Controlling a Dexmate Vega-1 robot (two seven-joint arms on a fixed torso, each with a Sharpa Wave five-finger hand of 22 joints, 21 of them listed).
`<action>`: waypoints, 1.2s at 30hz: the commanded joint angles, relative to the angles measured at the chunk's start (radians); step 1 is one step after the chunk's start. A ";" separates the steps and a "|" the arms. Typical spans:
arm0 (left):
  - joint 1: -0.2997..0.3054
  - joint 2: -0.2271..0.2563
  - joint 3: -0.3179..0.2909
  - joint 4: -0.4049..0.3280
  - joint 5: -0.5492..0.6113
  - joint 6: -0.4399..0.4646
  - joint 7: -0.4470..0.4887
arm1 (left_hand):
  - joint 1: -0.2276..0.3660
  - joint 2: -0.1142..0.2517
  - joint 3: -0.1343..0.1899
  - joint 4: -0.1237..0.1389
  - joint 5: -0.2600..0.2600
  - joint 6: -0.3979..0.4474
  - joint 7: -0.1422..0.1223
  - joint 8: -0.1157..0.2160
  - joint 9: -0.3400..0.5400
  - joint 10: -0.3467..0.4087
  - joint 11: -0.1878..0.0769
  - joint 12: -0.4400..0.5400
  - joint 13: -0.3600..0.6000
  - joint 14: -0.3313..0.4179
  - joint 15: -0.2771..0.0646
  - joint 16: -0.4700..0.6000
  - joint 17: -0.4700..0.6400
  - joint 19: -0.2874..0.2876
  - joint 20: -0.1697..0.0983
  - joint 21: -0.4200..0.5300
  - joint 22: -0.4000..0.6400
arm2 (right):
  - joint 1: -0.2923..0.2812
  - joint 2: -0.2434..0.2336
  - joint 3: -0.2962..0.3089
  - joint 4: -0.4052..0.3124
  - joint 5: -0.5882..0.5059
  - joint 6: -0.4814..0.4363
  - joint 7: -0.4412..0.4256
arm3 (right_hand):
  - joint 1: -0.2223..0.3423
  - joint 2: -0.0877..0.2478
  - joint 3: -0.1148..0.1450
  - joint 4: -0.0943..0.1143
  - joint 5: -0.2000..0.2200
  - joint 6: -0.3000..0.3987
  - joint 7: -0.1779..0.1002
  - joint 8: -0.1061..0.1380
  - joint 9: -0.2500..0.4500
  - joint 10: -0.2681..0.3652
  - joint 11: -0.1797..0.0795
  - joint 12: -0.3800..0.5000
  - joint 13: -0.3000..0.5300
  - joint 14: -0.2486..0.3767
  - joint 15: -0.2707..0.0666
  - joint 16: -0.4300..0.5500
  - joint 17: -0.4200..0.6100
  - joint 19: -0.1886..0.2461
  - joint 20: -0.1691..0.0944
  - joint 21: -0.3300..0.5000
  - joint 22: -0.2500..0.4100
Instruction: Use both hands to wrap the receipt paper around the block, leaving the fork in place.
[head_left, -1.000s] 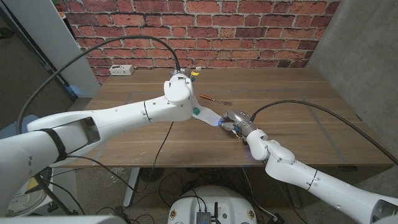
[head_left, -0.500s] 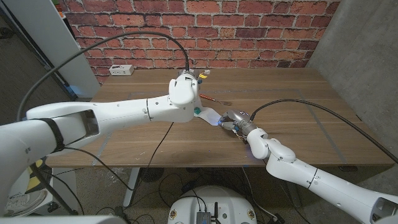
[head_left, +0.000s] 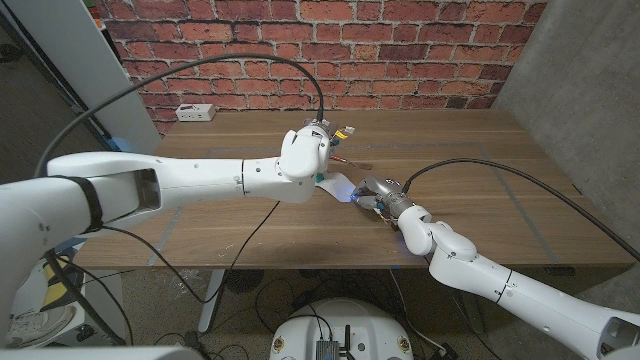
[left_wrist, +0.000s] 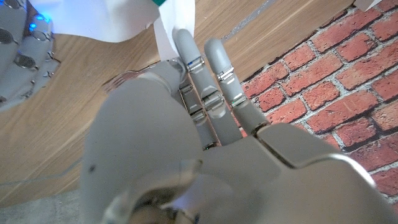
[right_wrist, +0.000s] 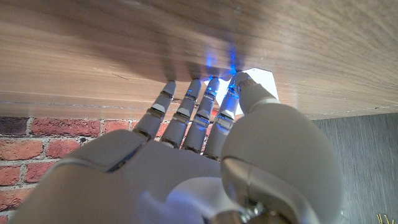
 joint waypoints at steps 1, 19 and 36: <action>0.069 -0.012 -0.024 0.031 0.061 -0.095 -0.017 | -0.002 0.001 0.003 0.007 -0.004 0.003 -0.009 -0.003 0.001 0.001 -0.005 -0.002 0.003 0.022 -0.029 0.002 0.000 -0.005 -0.114 0.006 0.000 | -0.002 -0.004 0.003 -0.010 -0.012 -0.006 0.016 | -0.010 0.003 0.006 0.002 -0.002 -0.005 -0.003 0.001 0.006 -0.004 -0.005 -0.004 0.004 -0.003 -0.125 0.001 0.007 -0.003 0.000 0.001 0.003; 0.273 -0.012 -0.251 0.042 0.142 -0.285 -0.012 | -0.001 0.007 0.008 0.006 -0.010 -0.002 -0.005 -0.009 -0.001 -0.001 0.000 -0.007 0.007 0.002 -0.029 -0.019 -0.018 -0.008 -0.112 0.009 -0.001 | -0.005 -0.007 0.009 -0.019 -0.019 -0.011 0.027 | -0.018 -0.004 0.017 0.000 -0.001 -0.008 -0.009 0.000 0.007 -0.028 -0.007 -0.014 0.008 -0.012 -0.122 -0.001 0.015 -0.005 0.002 -0.002 0.003; 0.337 -0.038 -0.409 0.132 0.035 -0.451 -0.135 | -0.061 0.001 0.000 0.024 -0.045 -0.113 -0.023 -0.064 -0.002 -0.061 -0.007 -0.051 -0.010 -0.080 -0.035 -0.070 -0.076 -0.019 -0.078 -0.001 -0.005 | 0.000 -0.007 0.014 -0.015 -0.013 0.001 0.035 | -0.027 -0.010 0.024 0.001 -0.001 -0.012 -0.017 -0.001 0.007 -0.038 -0.008 -0.022 0.005 -0.008 -0.117 0.001 0.019 -0.007 0.005 -0.003 0.004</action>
